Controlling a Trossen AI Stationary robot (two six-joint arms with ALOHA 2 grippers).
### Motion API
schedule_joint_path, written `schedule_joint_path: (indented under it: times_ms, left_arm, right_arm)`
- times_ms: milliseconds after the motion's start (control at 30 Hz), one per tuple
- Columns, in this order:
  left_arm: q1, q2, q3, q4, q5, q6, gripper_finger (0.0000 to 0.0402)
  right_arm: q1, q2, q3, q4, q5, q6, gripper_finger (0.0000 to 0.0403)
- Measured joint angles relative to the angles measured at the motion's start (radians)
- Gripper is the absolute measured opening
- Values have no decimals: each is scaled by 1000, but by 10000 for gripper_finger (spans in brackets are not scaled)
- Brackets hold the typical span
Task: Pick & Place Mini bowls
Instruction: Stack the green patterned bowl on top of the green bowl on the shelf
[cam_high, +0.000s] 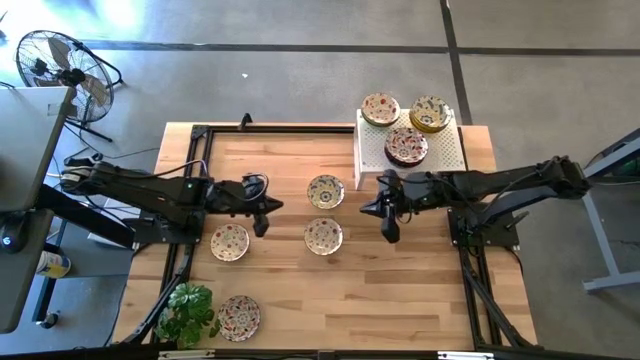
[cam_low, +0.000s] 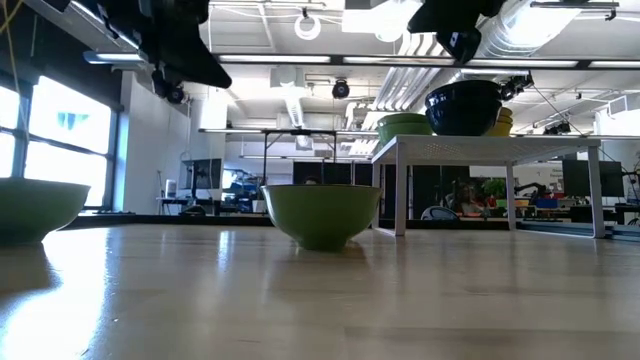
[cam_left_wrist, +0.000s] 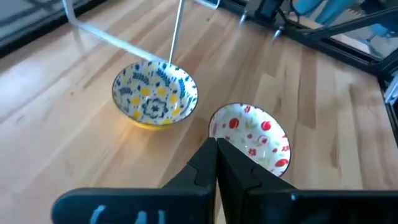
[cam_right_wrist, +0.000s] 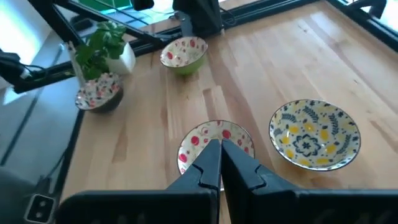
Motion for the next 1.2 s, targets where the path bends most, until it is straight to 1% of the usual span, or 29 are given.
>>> schedule_joint_path:
  times_ms: [133,267,433,500,600,667,833,933,1100,1200]
  left_arm:
    - [0,-22,-61,107,15,52,0]
    - [0,-96,-136,224,33,68,0]
    - [1,-172,-211,251,25,68,0]
    - [1,-206,-231,216,19,69,0]
    - [1,-234,-237,202,9,70,0]
    - [1,-247,-237,175,6,74,0]
    - [1,-257,-239,140,7,77,0]
    - [1,-256,-239,139,8,65,0]
    - [1,-256,-239,135,55,67,0]
    - [1,-256,-239,113,63,67,0]
  right_arm:
    - [33,48,67,-35,71,-54,7]
    - [56,140,184,-136,113,-84,43]
    - [91,286,316,-260,116,-136,112]
    - [104,349,353,-277,101,-168,136]
    - [121,446,399,-308,86,-231,164]
    - [129,508,419,-333,86,-261,175]
    - [152,654,441,-343,64,-342,183]
    - [166,720,450,-337,84,-391,181]
    - [166,785,458,-303,117,-435,175]
    - [166,819,458,-297,127,-456,167]
